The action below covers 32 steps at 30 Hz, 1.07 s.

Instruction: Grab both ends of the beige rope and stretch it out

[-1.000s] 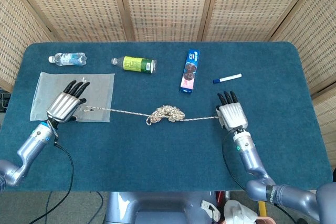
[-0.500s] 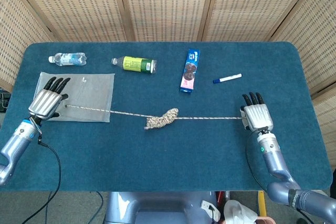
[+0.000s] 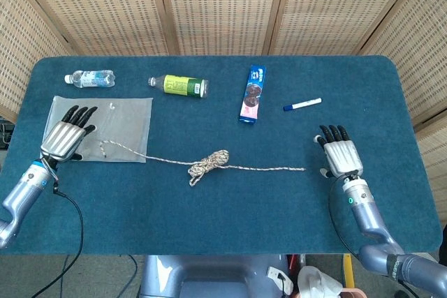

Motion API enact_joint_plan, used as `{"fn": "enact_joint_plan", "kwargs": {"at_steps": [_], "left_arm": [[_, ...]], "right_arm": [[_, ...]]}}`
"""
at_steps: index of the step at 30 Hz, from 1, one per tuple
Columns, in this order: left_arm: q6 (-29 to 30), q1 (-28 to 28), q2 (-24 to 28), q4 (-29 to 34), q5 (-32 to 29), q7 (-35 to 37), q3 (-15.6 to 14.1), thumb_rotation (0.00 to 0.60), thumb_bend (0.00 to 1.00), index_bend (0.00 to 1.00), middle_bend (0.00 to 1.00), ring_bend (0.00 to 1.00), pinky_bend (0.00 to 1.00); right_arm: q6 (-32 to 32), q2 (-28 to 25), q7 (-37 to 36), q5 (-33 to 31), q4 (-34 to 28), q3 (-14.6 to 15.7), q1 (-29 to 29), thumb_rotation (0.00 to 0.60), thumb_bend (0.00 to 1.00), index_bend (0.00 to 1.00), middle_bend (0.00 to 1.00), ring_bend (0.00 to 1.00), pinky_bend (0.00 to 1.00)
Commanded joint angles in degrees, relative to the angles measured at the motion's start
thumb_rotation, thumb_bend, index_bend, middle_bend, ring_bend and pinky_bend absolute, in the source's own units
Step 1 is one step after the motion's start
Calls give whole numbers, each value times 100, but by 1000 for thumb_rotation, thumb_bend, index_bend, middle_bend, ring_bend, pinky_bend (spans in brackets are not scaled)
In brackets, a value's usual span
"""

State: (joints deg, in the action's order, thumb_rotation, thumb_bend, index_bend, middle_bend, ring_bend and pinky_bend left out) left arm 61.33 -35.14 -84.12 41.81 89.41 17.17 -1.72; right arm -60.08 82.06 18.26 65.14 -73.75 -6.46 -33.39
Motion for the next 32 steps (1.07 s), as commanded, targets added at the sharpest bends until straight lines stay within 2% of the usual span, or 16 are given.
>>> {"fn": "enact_joint_plan", "kwargs": {"at_steps": [1,7,10,12,16,18,21,26,32], "left_arm": [[186,60,129,146,-15,211,58,600,0,0,0,0,0],[674,308,444,662,-247,394,309,600,0,0,0,0,0],[1205,704,676,1346,-604,460,572,600,0,0,0,0,0],[1557,1001,803,1871,-801,118,661,600,0,0,0,0,0],[1963,1533,1100,3080,-988,-309,561,600,0,0,0,0,0],[2172,1807,1264,3650,-1003,-726,417,600,0,0,0,0,0],[2421,2089,1434,4293,-1014,-1130,309,600,0,0,0,0,0],[2660,2375,1588,4765,-862,-1472,155,600,0,0,0,0,0],[2670,2491,1614,4846,-676,-1663,71,600,0,0,0,0,0]], "right_arm": [[-192,-133,-209,244,-156,-27,94,600,0,0,0,0,0],[-614,-511,-581,707,-602,64,367,600,0,0,0,0,0],[-1133,-726,-861,1188,-740,236,659,600,0,0,0,0,0],[-1407,-850,-1202,1481,-785,376,861,600,0,0,0,0,0],[-1880,-981,-1864,1814,-802,522,1216,600,0,0,0,0,0],[-2393,-937,-1935,1973,-678,575,1518,600,0,0,0,0,0],[-2802,-915,-1846,2127,-649,687,1837,600,0,0,0,0,0],[-3198,-910,-1382,2296,-720,792,2185,600,0,0,0,0,0],[-3373,-971,-1219,2388,-764,787,2391,600,0,0,0,0,0]]}}
